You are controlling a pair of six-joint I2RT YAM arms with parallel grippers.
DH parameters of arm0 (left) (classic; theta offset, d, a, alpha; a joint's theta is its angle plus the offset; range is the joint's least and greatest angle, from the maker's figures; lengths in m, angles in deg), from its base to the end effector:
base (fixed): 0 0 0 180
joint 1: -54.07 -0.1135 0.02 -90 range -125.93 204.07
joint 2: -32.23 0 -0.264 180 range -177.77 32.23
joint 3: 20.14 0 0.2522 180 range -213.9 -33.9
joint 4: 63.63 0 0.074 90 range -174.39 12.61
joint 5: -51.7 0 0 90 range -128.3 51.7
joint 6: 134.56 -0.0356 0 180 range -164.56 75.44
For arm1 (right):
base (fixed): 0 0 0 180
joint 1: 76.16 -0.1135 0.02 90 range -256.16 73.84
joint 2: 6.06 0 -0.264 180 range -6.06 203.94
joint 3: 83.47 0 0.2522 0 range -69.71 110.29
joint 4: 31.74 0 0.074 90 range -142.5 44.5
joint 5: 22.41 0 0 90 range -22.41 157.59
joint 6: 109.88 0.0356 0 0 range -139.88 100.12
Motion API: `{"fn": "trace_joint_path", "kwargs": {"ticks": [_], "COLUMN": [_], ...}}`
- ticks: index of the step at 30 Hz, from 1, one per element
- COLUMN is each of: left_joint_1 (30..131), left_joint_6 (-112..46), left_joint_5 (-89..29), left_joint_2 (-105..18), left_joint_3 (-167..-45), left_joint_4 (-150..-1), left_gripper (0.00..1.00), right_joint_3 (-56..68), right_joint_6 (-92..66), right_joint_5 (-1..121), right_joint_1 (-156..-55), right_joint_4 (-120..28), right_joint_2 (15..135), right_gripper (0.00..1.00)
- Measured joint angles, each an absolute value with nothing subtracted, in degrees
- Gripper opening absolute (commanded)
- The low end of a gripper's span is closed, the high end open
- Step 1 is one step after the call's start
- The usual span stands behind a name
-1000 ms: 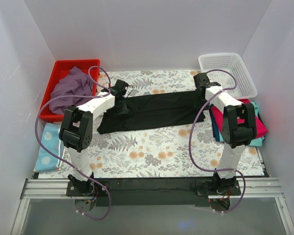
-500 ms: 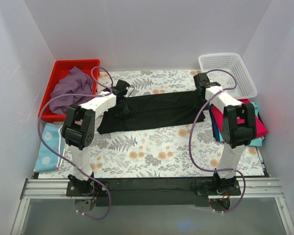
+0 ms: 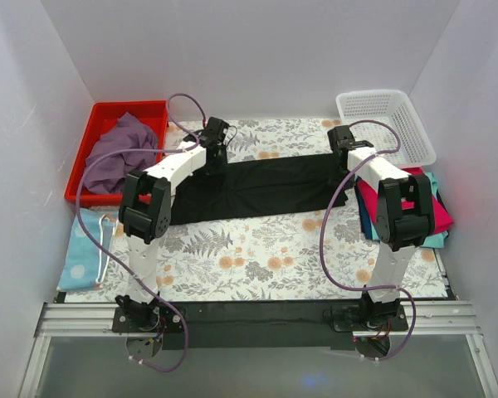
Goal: Fold and stack the t-shirts
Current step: Fold the tshirt
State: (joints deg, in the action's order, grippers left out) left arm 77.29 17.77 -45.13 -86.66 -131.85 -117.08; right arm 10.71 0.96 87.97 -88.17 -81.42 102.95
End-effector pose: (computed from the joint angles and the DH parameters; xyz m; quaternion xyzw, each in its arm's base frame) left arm 0.4165 -0.1741 0.2178 -0.3374 0.9049 -0.1296 0.2249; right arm 0.3899 0.0703 0.2016 0.1128 0.9541 -0.1041 0.2571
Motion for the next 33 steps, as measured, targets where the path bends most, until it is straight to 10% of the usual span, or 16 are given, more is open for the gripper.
{"fn": "trace_joint_path", "kwargs": {"ticks": [7,33], "left_joint_1": [78.1,78.3], "left_joint_6": [15.6,25.1], "left_joint_5": [-46.7,-52.6], "left_joint_2": [-93.1,-75.6], "left_joint_3": [-131.8,-114.6], "left_joint_4": [-115.3,-117.1], "left_gripper": [0.55,0.59], "right_joint_3": [10.4,10.0], "right_joint_6": [0.9,0.9], "right_joint_5": [87.3,86.5], "right_joint_1": [-88.2,-88.7], "right_joint_4": [-81.3,-81.3], "right_joint_2": [103.0,102.9], "right_gripper": [0.38,0.38]}}
